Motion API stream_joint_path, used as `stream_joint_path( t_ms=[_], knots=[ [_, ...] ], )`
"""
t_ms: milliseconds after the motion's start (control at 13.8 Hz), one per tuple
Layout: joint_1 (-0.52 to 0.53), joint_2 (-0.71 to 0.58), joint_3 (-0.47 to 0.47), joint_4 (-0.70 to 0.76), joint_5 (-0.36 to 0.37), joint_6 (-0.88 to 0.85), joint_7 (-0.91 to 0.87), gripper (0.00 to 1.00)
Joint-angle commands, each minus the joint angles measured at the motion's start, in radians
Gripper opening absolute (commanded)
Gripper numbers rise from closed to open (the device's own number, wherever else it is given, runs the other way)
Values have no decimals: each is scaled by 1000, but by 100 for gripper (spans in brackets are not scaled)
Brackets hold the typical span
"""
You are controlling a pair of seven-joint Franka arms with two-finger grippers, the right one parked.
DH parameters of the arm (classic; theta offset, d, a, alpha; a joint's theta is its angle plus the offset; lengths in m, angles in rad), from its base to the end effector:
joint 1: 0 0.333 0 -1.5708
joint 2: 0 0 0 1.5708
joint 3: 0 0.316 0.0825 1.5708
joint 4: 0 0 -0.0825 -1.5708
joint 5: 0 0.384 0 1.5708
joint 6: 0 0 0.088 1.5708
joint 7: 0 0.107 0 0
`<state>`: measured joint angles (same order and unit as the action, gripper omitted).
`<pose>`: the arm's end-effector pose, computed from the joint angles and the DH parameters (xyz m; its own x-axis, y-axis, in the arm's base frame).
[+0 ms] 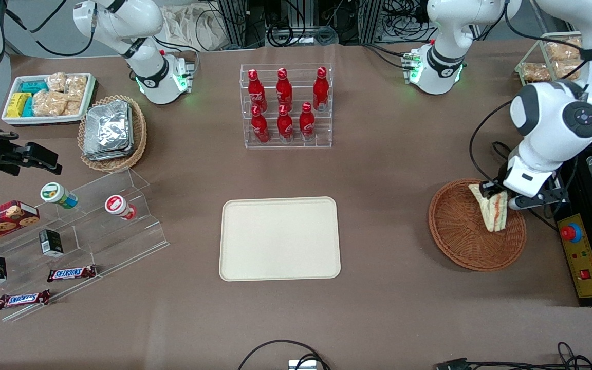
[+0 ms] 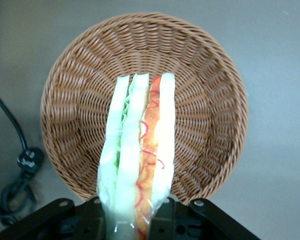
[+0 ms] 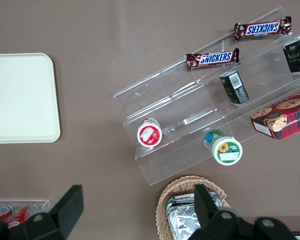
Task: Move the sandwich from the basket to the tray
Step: 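Close the left gripper on the sandwich and lift it from the basket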
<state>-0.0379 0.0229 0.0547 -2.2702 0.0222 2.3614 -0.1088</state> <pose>0.5274 0.0091 0.3543 0.9915 0.1094 0.0697 0.1104 -0.9938 -0.0104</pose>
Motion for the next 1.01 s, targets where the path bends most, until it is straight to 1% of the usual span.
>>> stream_joint_path(
  t_ms=[0, 361, 578, 940],
  knots=[
    [-10, -11, -10, 85, 10, -101, 113, 13],
    [-17, 26, -65, 305, -7, -292, 103, 10],
    [-17, 61, -108, 447, -11, -436, 58, 10],
    [-17, 120, -225, 561, -11, -458, -87, 9]
  ],
)
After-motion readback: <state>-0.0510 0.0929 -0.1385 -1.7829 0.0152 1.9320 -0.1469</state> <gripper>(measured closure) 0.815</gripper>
